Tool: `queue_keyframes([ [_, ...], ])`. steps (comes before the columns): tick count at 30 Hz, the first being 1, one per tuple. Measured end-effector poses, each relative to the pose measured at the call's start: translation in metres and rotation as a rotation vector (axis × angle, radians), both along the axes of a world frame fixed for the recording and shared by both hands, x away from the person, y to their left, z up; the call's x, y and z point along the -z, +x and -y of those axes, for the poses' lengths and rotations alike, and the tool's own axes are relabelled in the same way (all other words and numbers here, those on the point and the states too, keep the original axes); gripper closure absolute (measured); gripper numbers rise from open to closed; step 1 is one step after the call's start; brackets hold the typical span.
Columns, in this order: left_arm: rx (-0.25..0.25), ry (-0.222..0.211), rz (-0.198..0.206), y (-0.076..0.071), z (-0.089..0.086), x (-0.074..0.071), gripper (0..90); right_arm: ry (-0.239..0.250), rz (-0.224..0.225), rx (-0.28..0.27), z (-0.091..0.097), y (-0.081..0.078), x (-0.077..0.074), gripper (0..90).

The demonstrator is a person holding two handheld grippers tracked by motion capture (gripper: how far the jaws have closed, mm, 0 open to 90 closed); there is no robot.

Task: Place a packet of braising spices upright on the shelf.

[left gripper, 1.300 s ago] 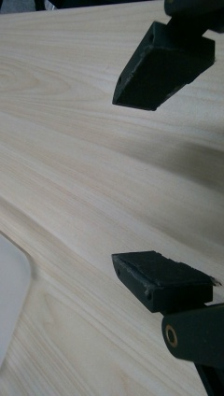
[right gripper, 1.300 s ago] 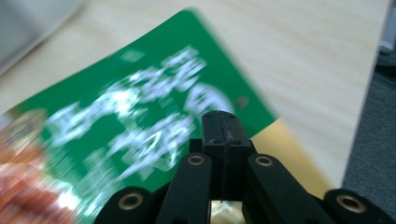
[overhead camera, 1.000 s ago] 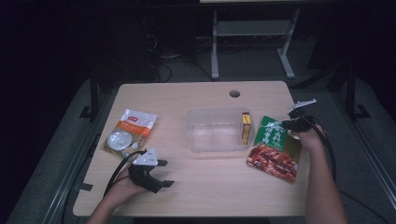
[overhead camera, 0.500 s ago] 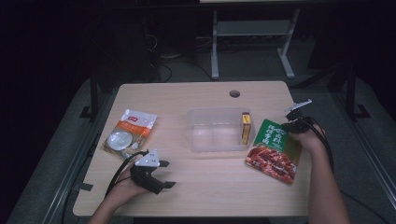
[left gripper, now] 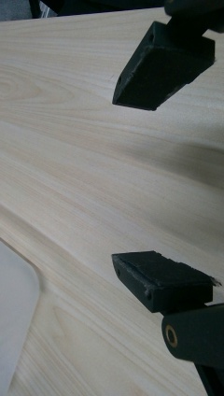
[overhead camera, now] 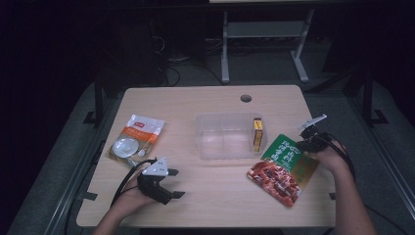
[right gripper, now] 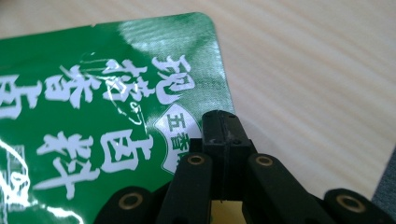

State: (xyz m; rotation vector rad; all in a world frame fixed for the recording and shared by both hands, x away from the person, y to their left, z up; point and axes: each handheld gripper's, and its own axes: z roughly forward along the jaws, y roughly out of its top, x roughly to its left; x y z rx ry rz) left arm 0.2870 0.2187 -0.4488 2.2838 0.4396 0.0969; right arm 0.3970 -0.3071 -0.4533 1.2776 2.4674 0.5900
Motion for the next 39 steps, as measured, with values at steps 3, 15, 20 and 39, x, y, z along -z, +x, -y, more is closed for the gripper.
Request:
queue_keyframes([
  [3, 0.000, -0.003, 0.004, 0.000, 0.000, 0.000, 19.4, -0.004, -0.002, -0.012, -0.003, -0.007, 0.000, 90.0],
  [15, -0.004, -0.014, 0.011, -0.003, 0.000, -0.002, 19.3, -0.053, -0.016, -0.127, -0.028, -0.057, -0.003, 90.0],
  [20, -0.002, -0.013, 0.009, -0.004, 0.001, -0.003, 19.3, -0.030, -0.034, -0.162, -0.037, -0.078, -0.004, 90.0],
  [39, 0.020, 0.005, 0.007, -0.006, 0.005, -0.003, 19.3, 0.019, -0.042, -0.373, -0.108, -0.107, -0.004, 90.0],
])
